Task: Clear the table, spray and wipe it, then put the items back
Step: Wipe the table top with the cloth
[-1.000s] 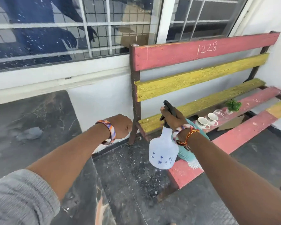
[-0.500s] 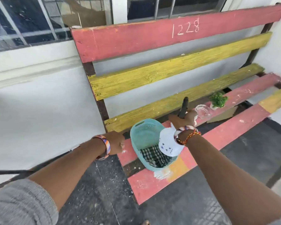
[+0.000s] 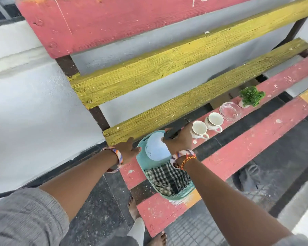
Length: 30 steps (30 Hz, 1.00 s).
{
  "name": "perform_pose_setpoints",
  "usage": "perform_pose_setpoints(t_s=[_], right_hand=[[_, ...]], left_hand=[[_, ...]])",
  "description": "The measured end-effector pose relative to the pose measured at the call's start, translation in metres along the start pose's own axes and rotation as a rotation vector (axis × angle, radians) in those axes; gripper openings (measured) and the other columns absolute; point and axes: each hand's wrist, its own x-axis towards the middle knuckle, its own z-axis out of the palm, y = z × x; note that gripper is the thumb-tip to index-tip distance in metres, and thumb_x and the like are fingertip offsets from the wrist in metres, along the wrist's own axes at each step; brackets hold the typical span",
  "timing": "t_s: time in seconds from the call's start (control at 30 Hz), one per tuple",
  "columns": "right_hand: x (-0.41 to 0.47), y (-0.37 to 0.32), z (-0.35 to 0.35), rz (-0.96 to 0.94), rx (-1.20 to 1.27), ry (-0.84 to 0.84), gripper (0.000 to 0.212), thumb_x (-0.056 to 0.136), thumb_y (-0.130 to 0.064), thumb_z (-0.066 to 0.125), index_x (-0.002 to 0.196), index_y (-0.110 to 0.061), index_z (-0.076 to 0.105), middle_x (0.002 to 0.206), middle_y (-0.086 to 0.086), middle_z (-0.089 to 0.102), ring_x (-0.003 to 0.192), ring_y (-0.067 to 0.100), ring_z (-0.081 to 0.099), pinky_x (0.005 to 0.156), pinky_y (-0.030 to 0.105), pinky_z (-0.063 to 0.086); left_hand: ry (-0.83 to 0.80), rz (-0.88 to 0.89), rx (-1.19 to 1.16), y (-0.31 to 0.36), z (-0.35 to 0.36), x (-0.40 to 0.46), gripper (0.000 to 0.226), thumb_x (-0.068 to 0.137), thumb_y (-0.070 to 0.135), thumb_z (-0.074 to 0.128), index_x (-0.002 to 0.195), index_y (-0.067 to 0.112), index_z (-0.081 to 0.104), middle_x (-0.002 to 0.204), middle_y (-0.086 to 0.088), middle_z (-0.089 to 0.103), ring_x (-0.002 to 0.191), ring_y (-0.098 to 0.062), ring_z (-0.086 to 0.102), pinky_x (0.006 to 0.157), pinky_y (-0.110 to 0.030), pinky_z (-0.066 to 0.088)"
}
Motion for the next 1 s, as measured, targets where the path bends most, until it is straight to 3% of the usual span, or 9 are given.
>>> perform_pose_setpoints(t_s=[0.07,0.13,0.2,0.3,0.5,0.67,0.83,0.9,1.0], right_hand=[[0.002,0.012,0.012,-0.012,0.042,0.047,0.057,0.061,0.002,0.074,0.097,-0.015,0.033,0.068,-0.012,0.055,0.061,0.011,0.057,0.049,0.005,0.039],[0.001,0.025,0.022,0.075,0.080,0.008,0.063,0.058,-0.001,0.078,0.102,-0.021,0.037,0.075,-0.010,0.063,0.069,0.016,0.064,0.061,0.020,0.053],[-0.002,0.040,0.025,0.139,0.089,0.002,0.063,0.057,-0.009,0.081,0.105,-0.022,0.043,0.087,0.001,0.069,0.080,0.022,0.067,0.070,0.036,0.056],[-0.008,0.056,0.028,0.150,0.028,-0.025,0.062,0.058,-0.016,0.083,0.109,-0.016,0.047,0.088,0.007,0.071,0.080,0.023,0.068,0.069,0.041,0.057],[-0.016,0.076,0.021,0.182,-0.010,-0.139,0.085,0.070,-0.008,0.077,0.137,-0.013,0.027,0.118,0.009,0.061,0.107,0.022,0.059,0.089,0.032,0.050],[-0.020,0.095,0.010,0.218,-0.267,-0.110,0.075,0.077,0.008,0.051,0.140,-0.016,0.017,0.123,0.016,0.059,0.112,0.033,0.056,0.088,0.038,0.046],[-0.020,0.097,0.009,0.089,-0.634,-0.283,0.090,0.082,0.003,0.041,0.144,-0.018,-0.021,0.116,0.022,0.061,0.092,0.036,0.062,0.071,0.043,0.049],[-0.025,0.099,0.010,0.048,-0.652,-0.267,0.082,0.084,0.000,0.041,0.147,-0.017,-0.009,0.115,0.020,0.062,0.092,0.035,0.062,0.073,0.043,0.050],[-0.038,0.100,0.010,-0.082,-0.723,-0.206,0.049,0.081,0.003,0.048,0.128,-0.010,0.042,0.100,0.016,0.068,0.086,0.035,0.064,0.072,0.041,0.051]], left_hand=[[-0.013,0.028,0.020,0.004,0.001,0.019,0.060,0.097,0.043,0.027,0.145,0.008,0.015,0.072,0.003,0.048,0.060,-0.016,0.044,0.054,-0.026,0.033],[-0.026,0.059,0.063,0.007,0.002,0.031,0.050,0.099,0.038,0.029,0.136,0.005,0.033,0.080,-0.005,0.054,0.070,-0.020,0.047,0.057,-0.027,0.033],[-0.055,0.066,0.101,0.009,0.002,0.039,0.046,0.099,0.028,0.033,0.141,0.008,0.029,0.108,-0.013,0.060,0.084,-0.026,0.055,0.067,-0.031,0.041],[-0.060,0.058,0.070,0.006,0.010,0.047,0.052,0.099,0.020,0.034,0.147,0.014,0.015,0.142,-0.016,0.044,0.119,-0.032,0.052,0.088,-0.033,0.044],[0.092,0.064,-0.156,-0.007,0.032,0.052,0.051,0.095,0.013,0.042,0.144,0.020,0.027,0.121,-0.014,0.063,0.100,-0.031,0.063,0.076,-0.033,0.049],[0.107,0.052,-0.232,-0.016,0.039,0.061,0.043,0.094,0.016,0.043,0.136,0.023,0.036,0.107,-0.013,0.068,0.085,-0.028,0.066,0.077,-0.043,0.056],[0.133,0.062,-0.300,-0.020,0.046,0.061,0.034,0.094,0.015,0.042,0.128,0.016,0.043,0.102,-0.019,0.067,0.085,-0.032,0.065,0.072,-0.038,0.052],[0.127,0.067,-0.319,-0.021,0.047,0.061,0.029,0.094,0.014,0.041,0.123,0.011,0.046,0.101,-0.022,0.066,0.085,-0.034,0.065,0.075,-0.043,0.052],[0.140,0.084,-0.348,-0.022,0.049,0.059,0.028,0.095,0.014,0.039,0.122,0.010,0.045,0.092,-0.026,0.066,0.073,-0.032,0.063,0.068,-0.042,0.053]])
